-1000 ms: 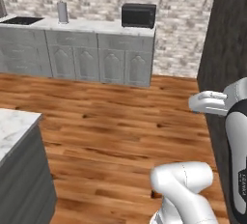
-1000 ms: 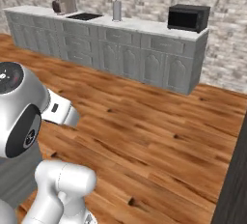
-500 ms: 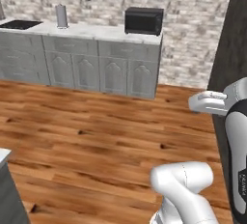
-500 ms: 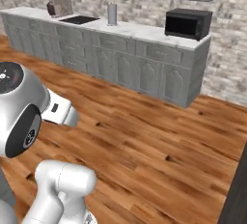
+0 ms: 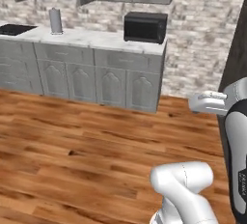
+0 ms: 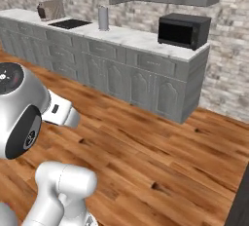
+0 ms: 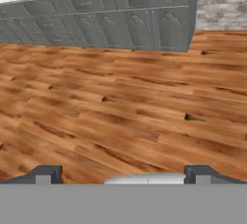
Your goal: There is a bowl on the dining counter. Grab a lemon wedge from the fridge and place it in the bowl. Then get the liquor bottle and glass cup from the cabinet and place them next to the bowl.
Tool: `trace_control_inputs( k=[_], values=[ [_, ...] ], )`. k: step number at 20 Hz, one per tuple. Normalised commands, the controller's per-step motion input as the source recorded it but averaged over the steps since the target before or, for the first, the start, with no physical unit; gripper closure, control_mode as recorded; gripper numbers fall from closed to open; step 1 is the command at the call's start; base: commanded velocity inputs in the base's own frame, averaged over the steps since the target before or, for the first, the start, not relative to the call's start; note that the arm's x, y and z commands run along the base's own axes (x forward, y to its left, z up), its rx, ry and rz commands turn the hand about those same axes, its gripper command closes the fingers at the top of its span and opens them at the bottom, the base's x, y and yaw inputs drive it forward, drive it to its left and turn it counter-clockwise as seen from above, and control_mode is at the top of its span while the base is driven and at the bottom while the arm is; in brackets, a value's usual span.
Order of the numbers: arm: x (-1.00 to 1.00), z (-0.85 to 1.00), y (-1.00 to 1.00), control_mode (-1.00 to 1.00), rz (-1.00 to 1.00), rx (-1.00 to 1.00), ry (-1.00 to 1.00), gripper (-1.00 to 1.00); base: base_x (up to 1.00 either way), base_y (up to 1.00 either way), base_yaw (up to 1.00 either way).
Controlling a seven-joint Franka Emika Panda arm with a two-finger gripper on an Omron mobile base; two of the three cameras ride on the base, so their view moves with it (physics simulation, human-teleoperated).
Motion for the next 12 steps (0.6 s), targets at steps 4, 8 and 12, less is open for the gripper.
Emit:
trace_control_inputs(
  k=[4, 8, 12],
  values=[
    [0.00, 0.00, 0.00, 1.00, 0.00, 0.00, 0.00, -1.00, 1.00, -0.34, 0.04],
    [0.00, 0.00, 0.00, 1.00, 0.00, 0.00, 0.00, -1.00, 1.00, -0.17, 0.01],
    [0.00, 0.00, 0.00, 1.00, 0.00, 0.00, 0.00, -1.00, 1.00, 0.03, -0.04]
  ],
)
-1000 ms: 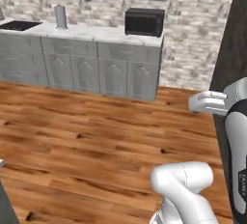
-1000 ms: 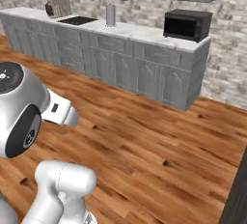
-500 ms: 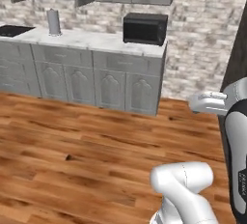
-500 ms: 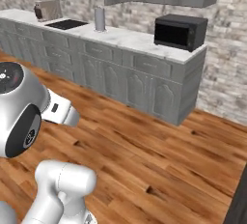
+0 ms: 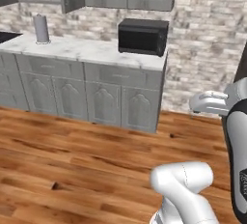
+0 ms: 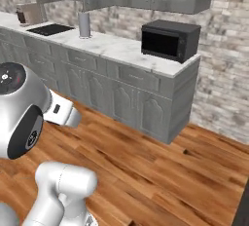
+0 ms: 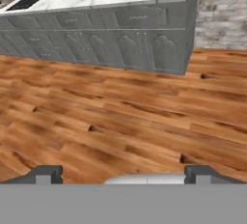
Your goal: There is a bowl on the dining counter. Grab a lemon wedge from the fridge and place it in the bowl. Then get the liquor bottle and glass cup from the cabinet and place them next to the bowl.
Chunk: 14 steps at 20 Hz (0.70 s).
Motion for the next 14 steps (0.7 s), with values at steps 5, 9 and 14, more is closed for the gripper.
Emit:
trace_control_inputs(
  k=[5, 9, 14],
  values=[
    [0.00, 0.00, 0.00, 1.00, 0.00, 0.00, 0.00, -1.00, 1.00, 0.34, -0.12],
    [0.00, 0.00, 0.00, 1.00, 0.00, 0.00, 0.00, -1.00, 1.00, 0.56, -0.08],
    [0.00, 0.00, 0.00, 1.00, 0.00, 0.00, 0.00, -1.00, 1.00, 0.67, -0.07]
  ],
)
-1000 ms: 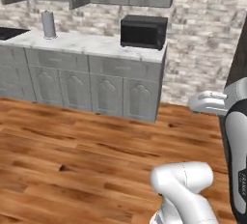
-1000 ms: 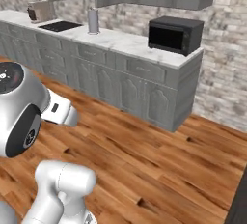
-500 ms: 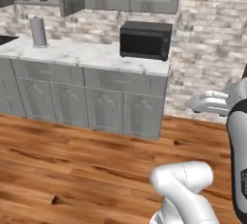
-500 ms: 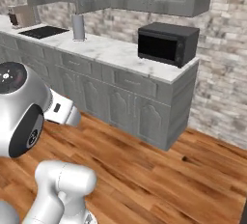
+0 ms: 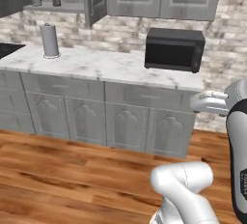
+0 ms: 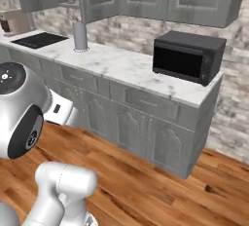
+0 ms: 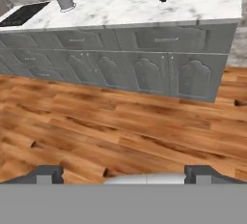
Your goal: There is a bowl on the dining counter. Grab a lemon wedge from the fridge and place it in the bowl. Then get the liquor bottle and glass cup from the cabinet and place them next to the bowl.
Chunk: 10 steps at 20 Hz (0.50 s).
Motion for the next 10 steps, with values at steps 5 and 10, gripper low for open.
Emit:
trace_control_inputs(
  k=[5, 10],
  values=[
    [0.00, 0.00, 0.00, 1.00, 0.00, 0.00, 0.00, -1.00, 1.00, 0.75, -0.11],
    [0.00, 0.00, 0.00, 1.00, 0.00, 0.00, 0.00, -1.00, 1.00, 0.79, -0.14]
  ],
)
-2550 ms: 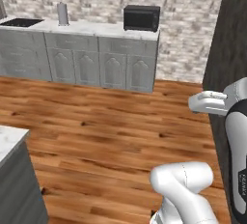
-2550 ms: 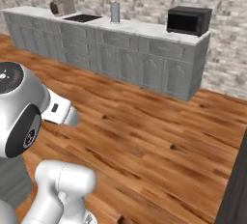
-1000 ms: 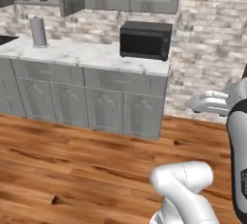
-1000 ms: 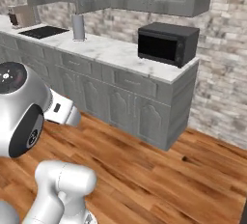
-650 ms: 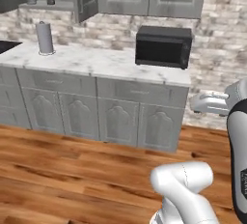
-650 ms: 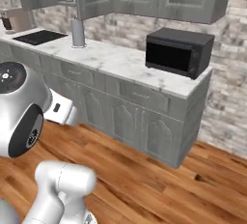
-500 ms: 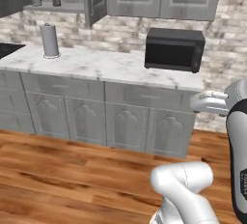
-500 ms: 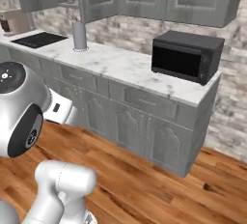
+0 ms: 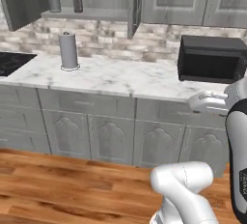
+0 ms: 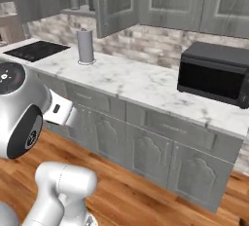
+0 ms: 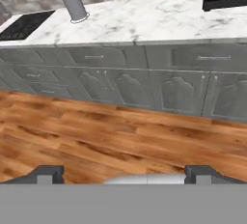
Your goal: There is a bowl on the dining counter. Grab a lemon wedge from the fridge and place it in the bowl. Then get the liquor bottle and glass cup from the cabinet and place them next to the bowl.
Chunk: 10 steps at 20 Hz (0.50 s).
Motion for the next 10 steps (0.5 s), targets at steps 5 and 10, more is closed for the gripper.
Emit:
trace_control_inputs(
  k=[5, 10],
  values=[
    [0.00, 0.00, 0.00, 1.00, 0.00, 0.00, 0.00, -1.00, 0.95, 0.85, -0.16],
    [0.00, 0.00, 0.00, 1.00, 0.00, 0.00, 0.00, -1.00, 0.88, 0.88, -0.17]
  ],
)
